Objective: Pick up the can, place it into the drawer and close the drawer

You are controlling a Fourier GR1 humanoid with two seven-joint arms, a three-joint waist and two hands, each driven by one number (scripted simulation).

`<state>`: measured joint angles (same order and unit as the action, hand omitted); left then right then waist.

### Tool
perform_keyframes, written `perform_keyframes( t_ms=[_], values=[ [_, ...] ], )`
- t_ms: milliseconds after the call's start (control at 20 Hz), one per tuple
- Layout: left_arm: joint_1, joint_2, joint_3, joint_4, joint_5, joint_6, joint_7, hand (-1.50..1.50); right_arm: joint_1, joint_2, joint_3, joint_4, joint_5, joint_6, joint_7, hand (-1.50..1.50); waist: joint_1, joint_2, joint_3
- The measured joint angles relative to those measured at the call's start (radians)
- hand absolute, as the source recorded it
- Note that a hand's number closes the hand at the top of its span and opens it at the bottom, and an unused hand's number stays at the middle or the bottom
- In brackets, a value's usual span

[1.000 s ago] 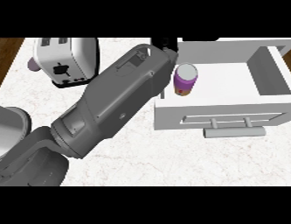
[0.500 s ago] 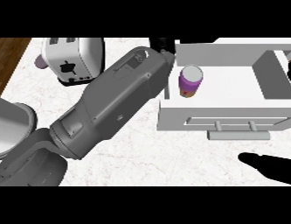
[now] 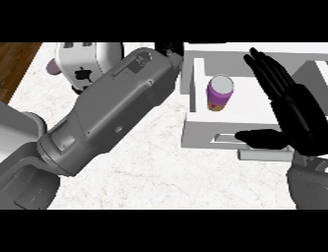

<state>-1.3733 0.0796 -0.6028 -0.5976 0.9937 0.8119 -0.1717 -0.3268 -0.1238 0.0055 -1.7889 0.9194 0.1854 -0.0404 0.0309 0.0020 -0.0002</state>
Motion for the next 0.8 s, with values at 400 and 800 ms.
perform_keyframes(
  t_ms=[400, 800],
  values=[
    [0.054, 0.095, -0.001, -0.095, -0.04, 0.01, 0.065, -1.5, -0.151, -0.018, 0.038, 0.352, 0.18, -0.154, -0.041, -1.5, 0.008, -0.001, 0.0],
    [0.118, 0.196, 0.006, -0.222, -0.083, 0.017, 0.137, -1.5, -0.299, -0.004, 0.004, 0.723, 0.278, -0.352, -0.065, -1.5, 0.011, -0.001, -0.002]
  ],
)
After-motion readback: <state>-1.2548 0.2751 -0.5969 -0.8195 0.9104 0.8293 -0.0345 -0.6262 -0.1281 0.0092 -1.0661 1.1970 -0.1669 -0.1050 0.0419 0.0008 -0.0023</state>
